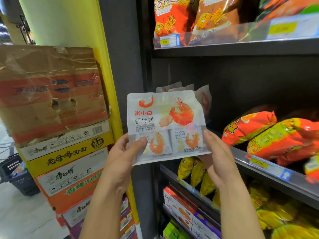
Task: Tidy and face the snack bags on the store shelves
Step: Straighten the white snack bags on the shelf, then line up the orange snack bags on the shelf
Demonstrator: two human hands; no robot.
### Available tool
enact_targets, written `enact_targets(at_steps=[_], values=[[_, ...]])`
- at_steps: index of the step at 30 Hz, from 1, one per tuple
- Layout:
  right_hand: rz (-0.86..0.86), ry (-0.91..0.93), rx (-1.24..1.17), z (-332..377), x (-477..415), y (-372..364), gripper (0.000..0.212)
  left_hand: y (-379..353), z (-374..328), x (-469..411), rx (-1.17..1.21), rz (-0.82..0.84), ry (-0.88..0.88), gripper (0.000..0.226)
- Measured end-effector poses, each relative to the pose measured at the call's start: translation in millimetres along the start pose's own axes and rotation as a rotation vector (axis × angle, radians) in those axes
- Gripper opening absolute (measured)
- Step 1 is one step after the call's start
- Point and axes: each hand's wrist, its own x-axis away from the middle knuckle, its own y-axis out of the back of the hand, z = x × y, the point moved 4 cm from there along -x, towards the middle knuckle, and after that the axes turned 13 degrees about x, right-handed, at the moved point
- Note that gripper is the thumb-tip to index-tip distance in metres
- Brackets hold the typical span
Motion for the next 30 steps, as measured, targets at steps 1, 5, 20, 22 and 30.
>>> enact_targets(at_steps=[1,5,20,22,30], values=[[-0.027,0.017,0.04,2.7,-3.4,6.8,0.036,-6.2,1.8,-2.7,0.011,-0.007,-0.016,0.062],[-0.156,0.084,0.305,18.7,-19.5,35.4,0.036,-30.7,7.9,-16.9,0.033,-0.024,-0.122,0.065],[-0.326,0.257,1.726,113.3,-67.4,106.7,0.057,-143.0,57.7,-75.7,-0.202,-0.01,-0.47,0.071],[-0.317,0.162,1.786,111.5,-67.2,118.6,0.057,-158.7,68.8,-81.9,-0.234,0.012,-0.479,0.07],[-0.317,0.225,1.894,101.5,-63.8,131.0,0.046,-190.5,121.7,-115.6,-0.375,0.032,-0.446,0.074]])
